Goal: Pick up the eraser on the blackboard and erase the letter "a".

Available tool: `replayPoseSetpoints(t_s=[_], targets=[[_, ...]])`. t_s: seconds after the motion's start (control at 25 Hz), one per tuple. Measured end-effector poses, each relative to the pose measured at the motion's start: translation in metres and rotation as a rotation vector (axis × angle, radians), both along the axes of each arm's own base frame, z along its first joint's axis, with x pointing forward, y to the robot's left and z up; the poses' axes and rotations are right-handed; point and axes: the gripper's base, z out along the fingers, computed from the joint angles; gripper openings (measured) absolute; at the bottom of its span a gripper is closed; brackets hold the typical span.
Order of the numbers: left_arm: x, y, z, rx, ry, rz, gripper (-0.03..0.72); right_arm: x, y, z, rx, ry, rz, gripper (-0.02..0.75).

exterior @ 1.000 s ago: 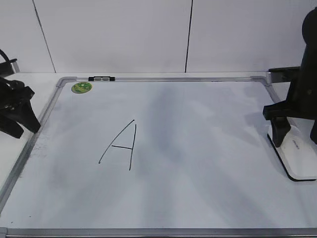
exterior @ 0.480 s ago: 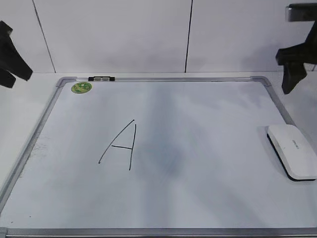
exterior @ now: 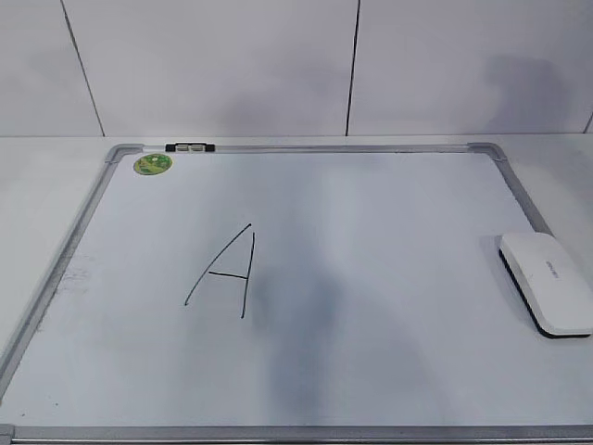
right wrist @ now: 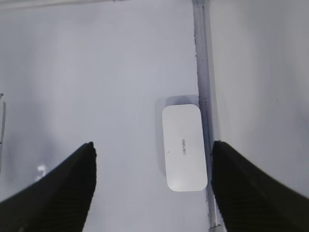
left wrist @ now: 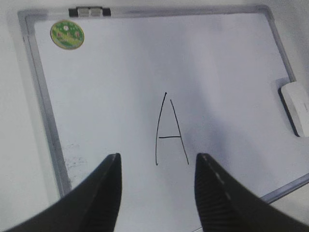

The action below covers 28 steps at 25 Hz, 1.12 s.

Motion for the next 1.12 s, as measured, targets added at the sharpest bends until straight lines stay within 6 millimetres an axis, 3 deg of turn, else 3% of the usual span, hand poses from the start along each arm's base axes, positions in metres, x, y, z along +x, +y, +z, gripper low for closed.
replayPoseSetpoints(t_s=[0.24, 0.44, 0.6, 0.84, 1.12], targets=[[-0.074, 0.004, 0.045, 0.092, -0.188, 0.078, 0.370, -0.060, -0.002, 0.037, 0.056, -0.154, 0.001, 0.562], [-0.141, 0.003, 0.054, 0.101, -0.309, 0.126, 0.361, -0.101, 0.005, 0.022, 0.064, -0.143, 0.045, 0.562], [-0.185, 0.004, 0.041, 0.112, -0.364, 0.170, 0.360, -0.136, 0.003, 0.006, 0.061, -0.150, 0.063, 0.562], [-0.243, 0.007, 0.013, 0.135, -0.458, 0.251, 0.360, -0.206, -0.010, 0.000, 0.084, -0.298, 0.067, 0.562], [-0.281, 0.013, -0.023, 0.200, -0.477, 0.323, 0.341, -0.262, -0.030, -0.028, 0.071, -0.429, 0.017, 0.562]])
